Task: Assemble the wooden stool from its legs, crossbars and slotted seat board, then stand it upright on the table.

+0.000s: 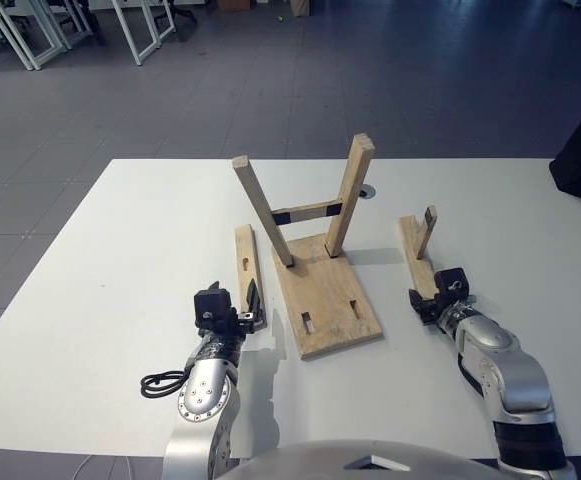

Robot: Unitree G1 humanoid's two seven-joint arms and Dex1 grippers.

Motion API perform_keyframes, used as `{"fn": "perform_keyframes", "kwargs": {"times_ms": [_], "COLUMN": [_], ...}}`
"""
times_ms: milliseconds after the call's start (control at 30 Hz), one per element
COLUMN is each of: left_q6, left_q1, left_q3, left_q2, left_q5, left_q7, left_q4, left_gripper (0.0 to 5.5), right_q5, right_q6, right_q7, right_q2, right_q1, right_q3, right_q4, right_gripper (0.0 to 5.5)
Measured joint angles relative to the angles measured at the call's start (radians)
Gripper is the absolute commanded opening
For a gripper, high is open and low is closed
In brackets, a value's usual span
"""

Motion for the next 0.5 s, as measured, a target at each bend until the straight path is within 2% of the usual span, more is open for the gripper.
{"fn": "perform_keyframes", "kwargs": {"times_ms": [133, 267, 333, 400, 500], "left_q6": [0.020, 0.123, 0.196, 0.289, 0.392], "left_q1": [-0.027, -0.061, -0.090, -0.114, -0.205], "left_q3": [0.008, 0.055, 0.115, 0.198, 0.337], "left_q2": [0.005, 0.040, 0.093, 0.165, 0.318], "left_q5": [-0.020, -0.124, -0.287, -0.538, -0.889], "left_q7": [-0.019, -0.091, -0.195, -0.307, -0.427], "left_q4": [-0.001, -0.039, -0.095, -0.156, -0.170], "left_gripper": [3.33, 3.33, 3.33, 3.33, 3.81], "right_q5": [0.020, 0.037, 0.063, 0.108, 0.388], "right_q6": [0.005, 0.035, 0.086, 0.110, 0.207], "right_q7": [0.008, 0.018, 0.027, 0.032, 0.077], "right_q2": [0.008, -0.003, -0.026, -0.043, -0.019], "right_q1": [-0.003, -0.051, -0.116, -0.260, -0.532], "right_q3": [-0.010, -0.052, -0.109, -0.185, -0.372], "right_q4": [0.012, 0.033, 0.013, -0.030, -0.079], "right_gripper": [2.03, 2.03, 2.03, 2.03, 2.03]}}
